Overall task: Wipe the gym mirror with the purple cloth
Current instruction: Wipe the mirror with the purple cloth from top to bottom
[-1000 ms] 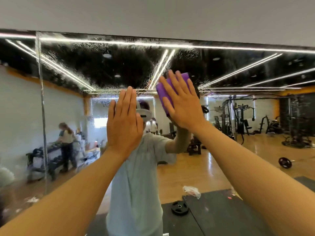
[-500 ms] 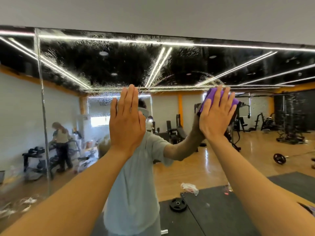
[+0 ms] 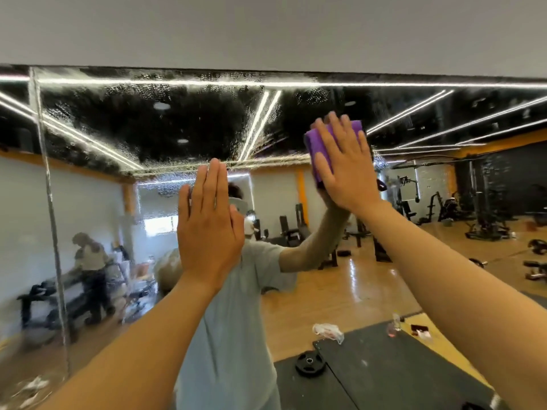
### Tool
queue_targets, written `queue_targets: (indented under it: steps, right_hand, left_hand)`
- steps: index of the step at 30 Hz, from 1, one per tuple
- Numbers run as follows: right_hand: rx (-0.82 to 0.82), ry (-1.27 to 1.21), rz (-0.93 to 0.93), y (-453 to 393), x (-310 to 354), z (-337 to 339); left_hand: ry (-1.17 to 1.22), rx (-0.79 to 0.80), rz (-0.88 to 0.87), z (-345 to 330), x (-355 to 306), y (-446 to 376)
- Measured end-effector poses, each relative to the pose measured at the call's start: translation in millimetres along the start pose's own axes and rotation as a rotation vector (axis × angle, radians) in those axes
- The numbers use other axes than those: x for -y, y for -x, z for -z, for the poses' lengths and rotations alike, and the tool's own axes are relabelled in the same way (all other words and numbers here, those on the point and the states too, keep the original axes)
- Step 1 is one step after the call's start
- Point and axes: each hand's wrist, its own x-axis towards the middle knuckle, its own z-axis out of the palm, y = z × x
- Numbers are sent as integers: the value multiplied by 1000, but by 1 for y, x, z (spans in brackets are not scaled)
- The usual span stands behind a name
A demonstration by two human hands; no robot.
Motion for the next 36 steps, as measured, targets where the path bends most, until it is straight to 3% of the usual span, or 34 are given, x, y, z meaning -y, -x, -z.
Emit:
queue_targets:
  steps: [3,6,9,14,16,20,21,25,30,32,36]
  right_hand:
    - [-10,-58,-328,28,-60,6]
    - [-39,-67,-460,51,-71,4]
    - [-31,-74,-511,50,-40,3]
    - [90,2,117,72,65,-9]
    - [130,23,269,90,95,-15]
    - [151,85,428,94,58,-12]
    - [125,65,342,90,37,-12]
    - [37,-48,-313,101,-43,-2]
    - [11,-97,-583,134,-44,-6]
    - [52,-68,-476,138,-7,-15]
    - [134,-72,-47,155,102,-26]
  left_hand:
    - [-2,3,7,-1,1,-1]
    - [-7,9,13,-1,0,-1]
    - [-12,11,13,-1,-1,-1]
    - [-4,-12,5,0,-1,-1]
    - [-11,-18,-4,0,0,0]
    - [-8,-9,-5,0,0,0]
    - [-7,-9,-3,0,0,0]
    - [-13,-11,-2,1,1,0]
    - [-22,-30,8,1,-2,0]
    - [-20,-27,12,2,-2,0]
    - [-21,-30,2,2,-2,1]
